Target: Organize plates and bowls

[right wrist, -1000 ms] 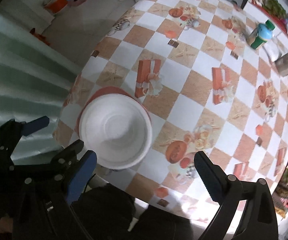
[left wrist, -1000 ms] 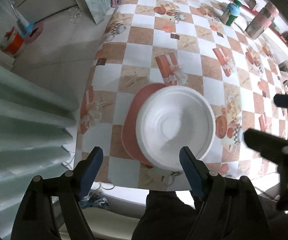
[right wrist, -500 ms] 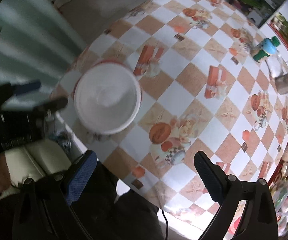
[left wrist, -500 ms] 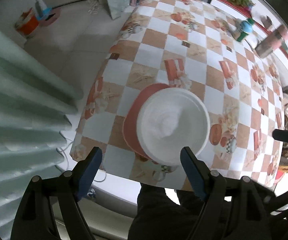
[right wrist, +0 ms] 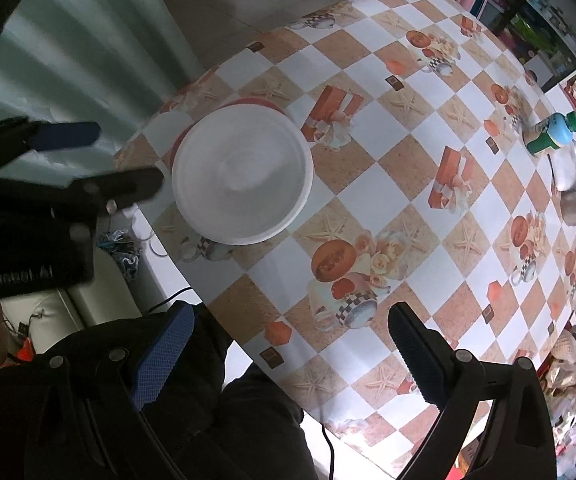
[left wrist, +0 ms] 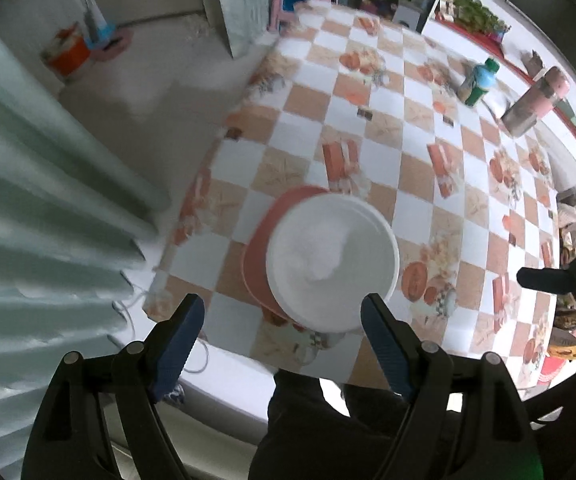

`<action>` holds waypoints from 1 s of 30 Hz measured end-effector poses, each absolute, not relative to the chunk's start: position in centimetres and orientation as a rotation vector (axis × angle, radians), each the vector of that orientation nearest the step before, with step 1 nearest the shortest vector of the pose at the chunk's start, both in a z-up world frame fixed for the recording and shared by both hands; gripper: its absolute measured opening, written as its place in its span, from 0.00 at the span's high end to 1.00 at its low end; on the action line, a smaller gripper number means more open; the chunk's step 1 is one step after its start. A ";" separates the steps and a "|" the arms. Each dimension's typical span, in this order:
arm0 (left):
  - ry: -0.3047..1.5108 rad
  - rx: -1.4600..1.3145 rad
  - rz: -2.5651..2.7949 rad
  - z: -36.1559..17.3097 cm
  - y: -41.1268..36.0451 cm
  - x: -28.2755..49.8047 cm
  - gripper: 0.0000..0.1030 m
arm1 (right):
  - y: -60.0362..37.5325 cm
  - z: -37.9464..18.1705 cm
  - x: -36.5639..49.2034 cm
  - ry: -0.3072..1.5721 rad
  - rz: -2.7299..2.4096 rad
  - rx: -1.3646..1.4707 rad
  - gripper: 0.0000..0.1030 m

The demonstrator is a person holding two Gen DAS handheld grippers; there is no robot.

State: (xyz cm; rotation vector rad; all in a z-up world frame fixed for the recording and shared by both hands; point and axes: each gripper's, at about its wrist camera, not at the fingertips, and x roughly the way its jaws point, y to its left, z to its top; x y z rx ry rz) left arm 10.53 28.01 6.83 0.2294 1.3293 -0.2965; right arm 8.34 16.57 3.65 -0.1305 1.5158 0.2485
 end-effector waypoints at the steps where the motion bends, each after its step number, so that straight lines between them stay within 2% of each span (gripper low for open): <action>1: 1.344 0.212 -0.316 6.9 28.1 10.6 0.19 | 16.7 3.7 8.4 1.512 0.250 -0.138 0.04; 5: 1.416 0.109 -0.344 6.2 28.8 11.5 0.19 | 16.9 3.9 8.6 1.507 0.250 -0.151 0.04; 9: 1.398 0.160 -0.256 5.7 29.5 11.8 0.19 | 17.2 4.0 8.7 1.506 0.250 -0.167 0.04; 18: 1.525 0.176 -0.290 3.6 30.3 13.3 0.19 | 17.3 3.9 9.0 1.514 0.223 -0.175 0.04; 23: 1.407 0.367 -0.245 4.5 28.6 13.2 0.19 | 16.9 3.7 9.0 1.523 0.195 -0.172 0.04; 24: 1.384 0.378 -0.265 4.9 28.4 12.9 0.16 | 16.8 3.7 9.0 1.525 0.187 -0.168 0.04; 28: 1.385 0.329 -0.395 5.9 27.3 12.3 0.09 | 16.1 3.7 9.0 1.531 0.151 -0.147 0.04; 30: 1.395 0.295 -0.449 6.1 26.8 12.3 0.09 | 15.7 3.7 8.9 1.534 0.134 -0.135 0.04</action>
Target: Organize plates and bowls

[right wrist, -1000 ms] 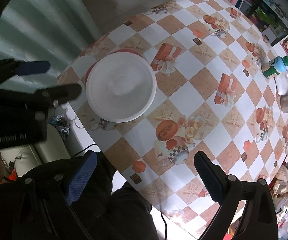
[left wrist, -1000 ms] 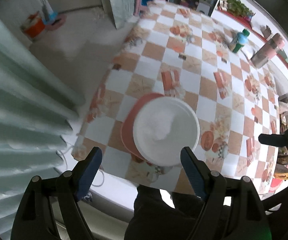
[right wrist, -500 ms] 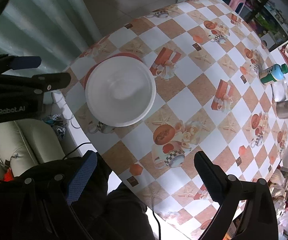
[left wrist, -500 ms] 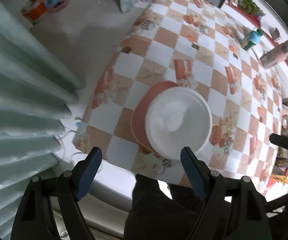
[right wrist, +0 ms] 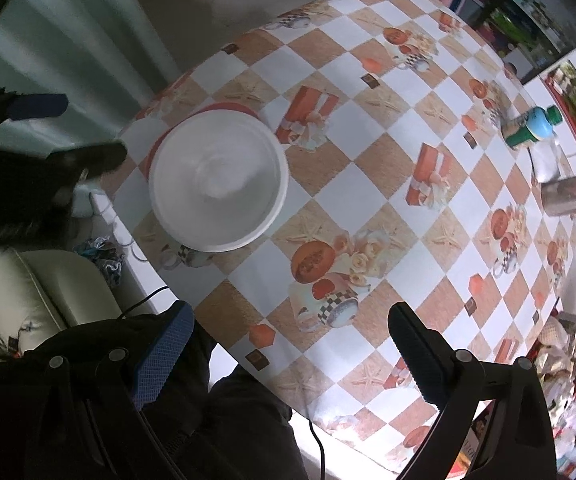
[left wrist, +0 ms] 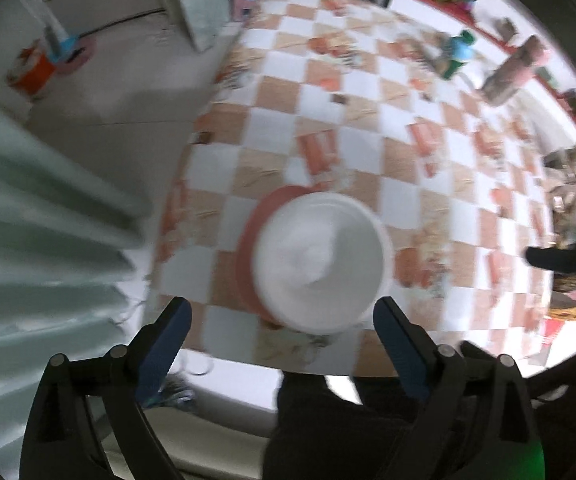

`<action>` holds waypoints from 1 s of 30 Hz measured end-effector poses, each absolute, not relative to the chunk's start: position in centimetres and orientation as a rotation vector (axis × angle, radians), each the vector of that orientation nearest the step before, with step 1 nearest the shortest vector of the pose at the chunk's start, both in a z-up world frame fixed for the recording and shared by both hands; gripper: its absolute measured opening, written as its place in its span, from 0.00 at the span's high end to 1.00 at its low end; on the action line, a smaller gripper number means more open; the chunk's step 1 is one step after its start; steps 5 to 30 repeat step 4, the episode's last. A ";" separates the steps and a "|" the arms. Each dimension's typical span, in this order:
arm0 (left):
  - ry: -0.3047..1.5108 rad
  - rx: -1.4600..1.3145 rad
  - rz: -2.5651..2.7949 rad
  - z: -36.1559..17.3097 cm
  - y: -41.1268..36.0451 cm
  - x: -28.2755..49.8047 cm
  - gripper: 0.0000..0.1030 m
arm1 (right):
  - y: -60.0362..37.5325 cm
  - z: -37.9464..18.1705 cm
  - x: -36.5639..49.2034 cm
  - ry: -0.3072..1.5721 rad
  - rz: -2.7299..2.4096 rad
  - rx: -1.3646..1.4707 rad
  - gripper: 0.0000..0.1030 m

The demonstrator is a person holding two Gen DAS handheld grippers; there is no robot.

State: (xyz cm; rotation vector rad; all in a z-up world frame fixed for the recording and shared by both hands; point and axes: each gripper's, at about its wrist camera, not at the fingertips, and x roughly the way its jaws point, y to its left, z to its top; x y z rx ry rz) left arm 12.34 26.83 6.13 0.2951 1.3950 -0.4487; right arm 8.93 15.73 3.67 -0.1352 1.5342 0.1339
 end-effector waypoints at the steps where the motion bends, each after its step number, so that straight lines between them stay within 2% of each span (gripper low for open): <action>1: 1.394 0.291 -0.461 6.3 26.5 12.4 0.09 | 15.5 3.6 8.8 1.537 0.125 -0.127 0.04; 30: 1.379 0.301 -0.500 6.7 25.2 12.1 0.09 | 14.7 3.3 8.4 1.550 0.095 -0.099 0.04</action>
